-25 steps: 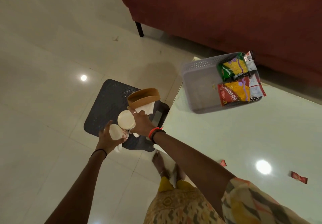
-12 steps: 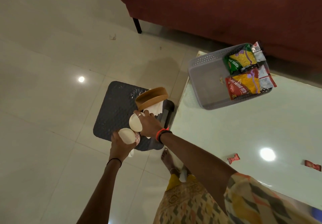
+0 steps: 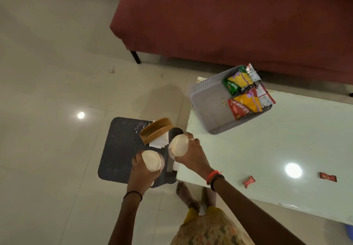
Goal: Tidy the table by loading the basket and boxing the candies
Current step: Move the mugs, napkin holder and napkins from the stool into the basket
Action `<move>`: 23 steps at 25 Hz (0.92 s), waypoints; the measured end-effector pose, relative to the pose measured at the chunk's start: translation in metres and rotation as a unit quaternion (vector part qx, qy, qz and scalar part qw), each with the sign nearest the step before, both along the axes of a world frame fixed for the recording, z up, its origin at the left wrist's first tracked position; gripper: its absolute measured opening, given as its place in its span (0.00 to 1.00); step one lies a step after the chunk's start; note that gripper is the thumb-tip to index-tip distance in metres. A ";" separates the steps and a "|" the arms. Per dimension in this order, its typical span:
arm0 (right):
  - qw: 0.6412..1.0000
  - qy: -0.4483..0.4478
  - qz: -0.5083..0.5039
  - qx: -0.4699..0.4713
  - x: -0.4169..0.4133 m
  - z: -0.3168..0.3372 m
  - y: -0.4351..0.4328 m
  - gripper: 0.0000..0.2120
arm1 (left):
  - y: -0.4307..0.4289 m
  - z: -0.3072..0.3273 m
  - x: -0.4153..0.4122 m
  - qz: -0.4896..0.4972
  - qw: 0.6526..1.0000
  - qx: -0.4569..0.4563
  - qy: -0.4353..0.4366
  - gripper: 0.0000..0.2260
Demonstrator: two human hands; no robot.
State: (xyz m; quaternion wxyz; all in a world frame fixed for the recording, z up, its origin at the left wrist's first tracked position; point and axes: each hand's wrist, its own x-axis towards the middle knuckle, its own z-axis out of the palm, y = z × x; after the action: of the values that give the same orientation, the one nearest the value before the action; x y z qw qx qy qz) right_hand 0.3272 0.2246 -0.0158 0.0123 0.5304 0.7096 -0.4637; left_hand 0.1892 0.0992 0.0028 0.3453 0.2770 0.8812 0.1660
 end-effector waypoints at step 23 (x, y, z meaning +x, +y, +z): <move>0.953 -0.043 -0.301 -0.003 0.091 -0.062 0.199 0.39 | 0.370 -0.073 0.072 -0.376 0.926 0.017 0.026 0.41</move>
State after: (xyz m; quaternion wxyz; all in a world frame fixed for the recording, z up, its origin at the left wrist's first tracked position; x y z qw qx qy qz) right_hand 0.4179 0.4231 -0.0777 -0.0960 0.7388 0.5142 -0.4249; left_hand 0.2613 0.4690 -0.0707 0.3543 0.5982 0.7181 0.0313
